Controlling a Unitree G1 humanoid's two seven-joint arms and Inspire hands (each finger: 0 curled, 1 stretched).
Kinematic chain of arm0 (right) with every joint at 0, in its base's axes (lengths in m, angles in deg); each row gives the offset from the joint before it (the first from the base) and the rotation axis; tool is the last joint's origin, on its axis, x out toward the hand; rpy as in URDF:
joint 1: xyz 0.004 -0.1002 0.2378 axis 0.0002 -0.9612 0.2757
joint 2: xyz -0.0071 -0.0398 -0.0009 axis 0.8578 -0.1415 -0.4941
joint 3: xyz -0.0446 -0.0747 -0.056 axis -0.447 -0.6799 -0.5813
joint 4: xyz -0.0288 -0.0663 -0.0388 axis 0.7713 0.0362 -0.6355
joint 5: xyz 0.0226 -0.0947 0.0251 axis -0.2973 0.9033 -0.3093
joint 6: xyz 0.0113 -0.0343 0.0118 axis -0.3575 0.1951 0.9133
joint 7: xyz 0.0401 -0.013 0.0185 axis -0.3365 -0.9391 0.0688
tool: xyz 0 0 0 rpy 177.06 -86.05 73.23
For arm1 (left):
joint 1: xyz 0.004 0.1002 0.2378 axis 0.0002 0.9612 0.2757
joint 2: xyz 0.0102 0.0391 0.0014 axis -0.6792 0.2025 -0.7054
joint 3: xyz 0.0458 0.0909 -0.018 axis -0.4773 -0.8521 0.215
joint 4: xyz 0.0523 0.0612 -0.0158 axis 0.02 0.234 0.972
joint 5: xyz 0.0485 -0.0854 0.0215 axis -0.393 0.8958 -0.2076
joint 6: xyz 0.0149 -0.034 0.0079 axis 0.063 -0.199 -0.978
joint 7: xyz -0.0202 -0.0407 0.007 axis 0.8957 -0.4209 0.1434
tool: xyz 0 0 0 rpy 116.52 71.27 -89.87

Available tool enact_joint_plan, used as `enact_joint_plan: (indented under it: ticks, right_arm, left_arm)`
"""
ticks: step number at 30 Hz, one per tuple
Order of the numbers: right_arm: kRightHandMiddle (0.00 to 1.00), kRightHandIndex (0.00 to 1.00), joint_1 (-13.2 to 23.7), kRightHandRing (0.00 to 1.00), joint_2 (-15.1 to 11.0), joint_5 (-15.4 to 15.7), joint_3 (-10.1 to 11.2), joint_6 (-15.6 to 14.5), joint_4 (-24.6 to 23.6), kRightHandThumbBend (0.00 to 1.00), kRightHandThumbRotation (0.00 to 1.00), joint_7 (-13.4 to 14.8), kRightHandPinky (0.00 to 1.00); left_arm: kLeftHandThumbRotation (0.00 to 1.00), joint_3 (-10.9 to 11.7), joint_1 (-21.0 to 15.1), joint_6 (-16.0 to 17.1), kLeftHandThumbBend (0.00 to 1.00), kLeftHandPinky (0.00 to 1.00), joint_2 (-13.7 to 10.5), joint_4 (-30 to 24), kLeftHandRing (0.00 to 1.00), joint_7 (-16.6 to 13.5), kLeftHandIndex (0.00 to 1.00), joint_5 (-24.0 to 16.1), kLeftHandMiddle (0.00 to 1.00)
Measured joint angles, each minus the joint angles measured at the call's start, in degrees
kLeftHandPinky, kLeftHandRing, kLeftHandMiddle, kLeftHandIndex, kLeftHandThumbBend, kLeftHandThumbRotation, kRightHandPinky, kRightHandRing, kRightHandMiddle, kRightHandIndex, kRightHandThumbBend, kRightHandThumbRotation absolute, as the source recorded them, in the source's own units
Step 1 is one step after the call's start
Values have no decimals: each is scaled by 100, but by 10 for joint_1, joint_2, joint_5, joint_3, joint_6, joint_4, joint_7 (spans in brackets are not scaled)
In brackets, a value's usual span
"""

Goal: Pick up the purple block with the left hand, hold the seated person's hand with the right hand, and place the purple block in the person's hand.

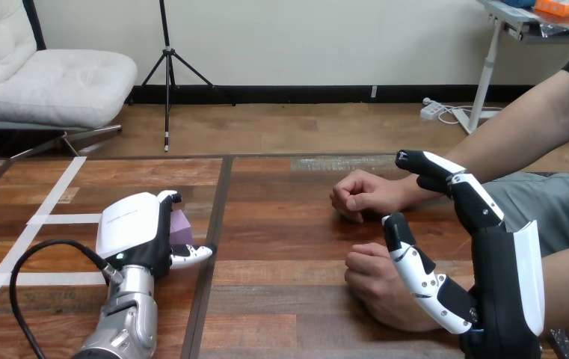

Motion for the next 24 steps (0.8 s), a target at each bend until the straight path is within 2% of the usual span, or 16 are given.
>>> enact_joint_plan:
  ticks: [7,8,16,24]
  right_arm:
    - [76,74,0,78,0,0,0,0,0,42,46,0,75]
    - [76,74,0,78,0,0,0,0,0,42,46,0,75]
    - [76,74,0,78,0,0,0,-1,0,42,46,0,75]
    - [76,74,0,78,0,-2,0,-1,-1,41,44,0,74]
  left_arm:
    - [6,6,0,10,63,59,0,1,62,-12,69,7,65]
    - [4,7,0,10,62,57,0,1,59,-13,67,7,61]
    - [0,14,0,14,60,51,-1,4,51,-20,60,9,53]
    - [0,16,-5,15,60,49,-3,5,48,-23,58,10,50]
